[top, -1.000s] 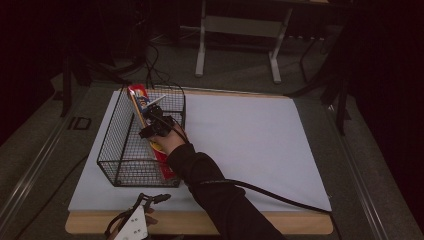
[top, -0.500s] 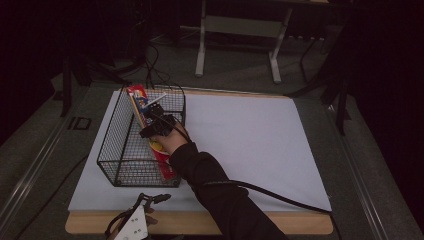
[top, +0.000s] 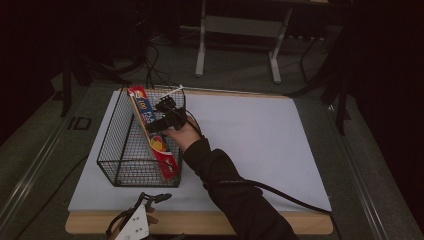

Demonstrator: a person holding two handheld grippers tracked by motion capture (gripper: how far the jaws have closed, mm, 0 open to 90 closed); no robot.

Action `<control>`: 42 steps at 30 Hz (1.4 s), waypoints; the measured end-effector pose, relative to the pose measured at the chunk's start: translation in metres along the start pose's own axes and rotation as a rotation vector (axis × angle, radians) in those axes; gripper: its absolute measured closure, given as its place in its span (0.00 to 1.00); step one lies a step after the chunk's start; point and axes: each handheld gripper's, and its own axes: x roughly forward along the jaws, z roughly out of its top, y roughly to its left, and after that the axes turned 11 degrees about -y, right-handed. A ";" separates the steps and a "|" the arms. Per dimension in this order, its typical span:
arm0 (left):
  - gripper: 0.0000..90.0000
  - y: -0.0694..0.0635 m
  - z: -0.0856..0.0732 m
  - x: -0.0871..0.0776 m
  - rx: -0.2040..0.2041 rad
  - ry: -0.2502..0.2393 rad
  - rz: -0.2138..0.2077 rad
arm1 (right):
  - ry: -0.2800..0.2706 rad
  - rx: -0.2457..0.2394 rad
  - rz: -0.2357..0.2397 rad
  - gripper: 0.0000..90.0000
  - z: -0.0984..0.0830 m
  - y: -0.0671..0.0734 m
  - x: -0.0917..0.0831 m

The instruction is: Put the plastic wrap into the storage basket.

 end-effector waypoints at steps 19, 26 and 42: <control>0.02 0.001 -0.002 0.005 -0.002 0.009 -0.001 | -0.092 -0.028 -0.046 0.15 -0.026 -0.052 -0.085; 0.02 0.001 -0.002 0.007 -0.003 0.014 -0.001 | -0.078 -0.064 -0.074 0.15 -0.049 -0.063 -0.106; 0.02 0.002 -0.002 0.008 0.000 0.020 0.001 | -0.081 -0.108 -0.037 0.16 -0.100 -0.068 -0.140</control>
